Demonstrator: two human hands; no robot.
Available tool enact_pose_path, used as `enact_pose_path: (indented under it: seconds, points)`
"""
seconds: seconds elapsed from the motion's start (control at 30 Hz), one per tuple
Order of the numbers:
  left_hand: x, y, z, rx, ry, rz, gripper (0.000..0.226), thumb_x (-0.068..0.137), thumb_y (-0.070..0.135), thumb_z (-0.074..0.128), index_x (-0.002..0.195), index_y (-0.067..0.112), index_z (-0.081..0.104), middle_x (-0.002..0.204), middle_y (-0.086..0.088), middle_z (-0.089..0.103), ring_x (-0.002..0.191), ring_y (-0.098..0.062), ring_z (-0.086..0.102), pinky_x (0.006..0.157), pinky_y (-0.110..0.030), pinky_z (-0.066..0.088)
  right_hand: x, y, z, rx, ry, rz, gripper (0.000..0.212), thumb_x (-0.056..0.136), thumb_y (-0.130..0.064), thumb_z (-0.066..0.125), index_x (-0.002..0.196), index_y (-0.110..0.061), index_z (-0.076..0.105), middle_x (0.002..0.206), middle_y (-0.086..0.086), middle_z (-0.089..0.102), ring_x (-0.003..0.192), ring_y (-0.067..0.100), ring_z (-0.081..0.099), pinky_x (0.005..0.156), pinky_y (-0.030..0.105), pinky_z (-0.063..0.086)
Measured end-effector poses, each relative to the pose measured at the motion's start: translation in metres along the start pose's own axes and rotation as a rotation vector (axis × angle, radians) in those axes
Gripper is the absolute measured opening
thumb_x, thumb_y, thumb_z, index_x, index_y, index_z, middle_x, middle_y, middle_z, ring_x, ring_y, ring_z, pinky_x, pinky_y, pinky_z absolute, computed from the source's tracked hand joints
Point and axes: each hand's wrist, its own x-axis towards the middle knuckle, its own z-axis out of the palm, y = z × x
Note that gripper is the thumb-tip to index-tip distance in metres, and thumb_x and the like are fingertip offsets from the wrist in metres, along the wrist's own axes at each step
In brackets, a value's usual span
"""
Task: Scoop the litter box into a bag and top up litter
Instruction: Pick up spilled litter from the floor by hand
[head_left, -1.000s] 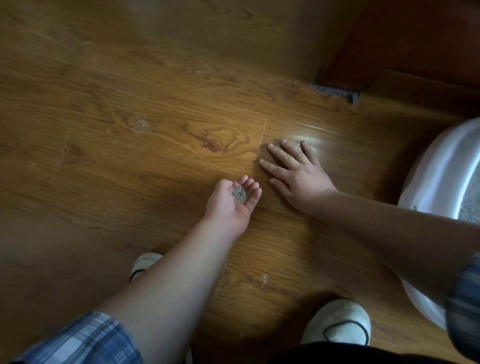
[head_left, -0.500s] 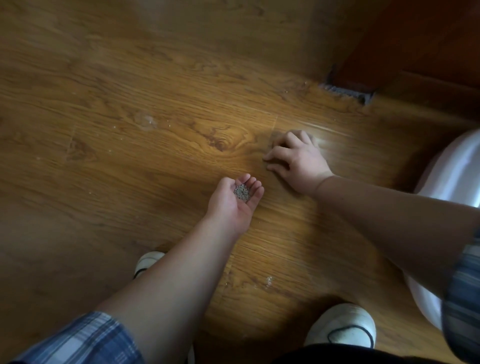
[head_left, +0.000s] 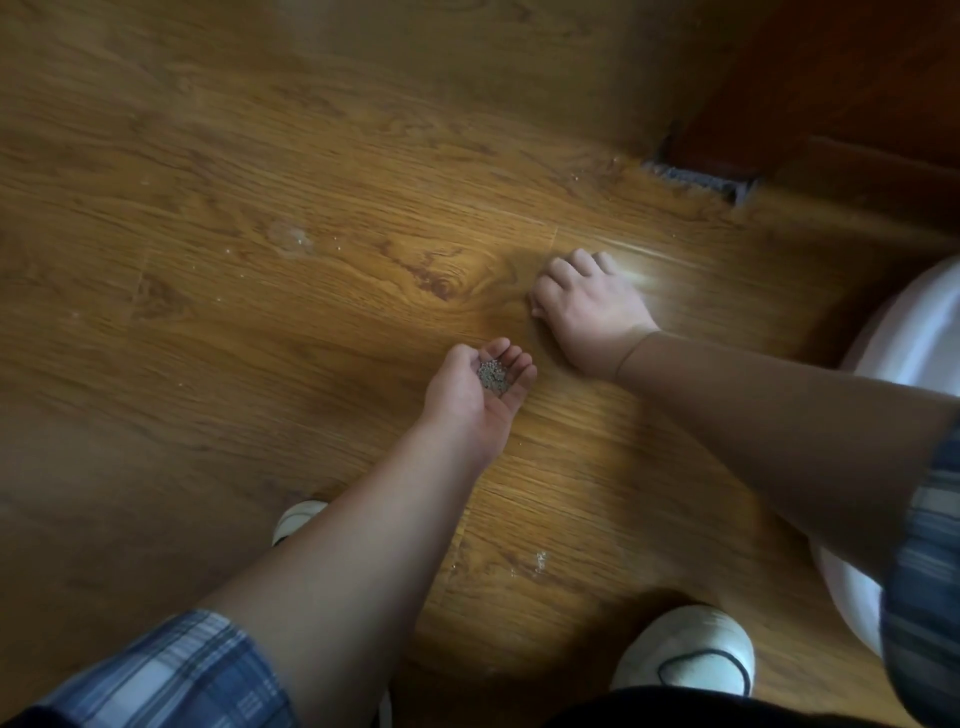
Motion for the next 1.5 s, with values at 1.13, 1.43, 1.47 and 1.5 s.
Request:
enact_pose_path:
  seconds: [1.13, 1.43, 1.47, 1.5]
  points:
    - [-0.004, 0.008, -0.014, -0.060, 0.001, 0.026, 0.025, 0.094, 0.010, 0.040, 0.085, 0.002, 0.062, 0.077, -0.010, 0.064, 0.074, -0.022, 0.064, 0.072, -0.030, 0.058, -0.045, 0.002, -0.004, 0.251, -0.058, 0.164, 0.066, 0.093, -0.046, 0.061, 0.150, -0.020, 0.041, 0.161, 0.002, 0.032, 0.152, 0.026, 0.018, 0.124, 0.048, 0.012]
    - [-0.010, 0.007, -0.008, -0.062, 0.012, 0.012, 0.027, 0.095, 0.011, 0.039, 0.085, 0.002, 0.062, 0.080, -0.010, 0.063, 0.074, -0.022, 0.063, 0.075, -0.030, 0.058, -0.024, -0.007, 0.011, 0.311, 0.109, 0.177, 0.023, 0.084, -0.038, 0.073, 0.104, -0.026, 0.072, 0.115, 0.000, 0.063, 0.114, 0.032, 0.049, 0.104, 0.054, 0.039]
    - [-0.010, 0.007, -0.008, -0.062, 0.017, 0.012, 0.027, 0.096, 0.011, 0.039, 0.085, 0.002, 0.062, 0.080, -0.011, 0.063, 0.074, -0.022, 0.064, 0.075, -0.030, 0.058, -0.022, -0.006, 0.011, 0.286, 0.121, 0.182, 0.019, 0.085, -0.038, 0.072, 0.099, -0.026, 0.072, 0.107, 0.000, 0.062, 0.104, 0.033, 0.051, 0.098, 0.053, 0.041]
    - [-0.010, 0.006, -0.008, -0.060, 0.023, 0.011, 0.027, 0.096, 0.011, 0.039, 0.086, 0.002, 0.062, 0.081, -0.011, 0.063, 0.074, -0.022, 0.064, 0.074, -0.030, 0.059, -0.020, -0.006, 0.011, 0.259, 0.124, 0.185, 0.015, 0.087, -0.039, 0.070, 0.095, -0.026, 0.072, 0.101, 0.000, 0.061, 0.098, 0.033, 0.051, 0.092, 0.051, 0.042]
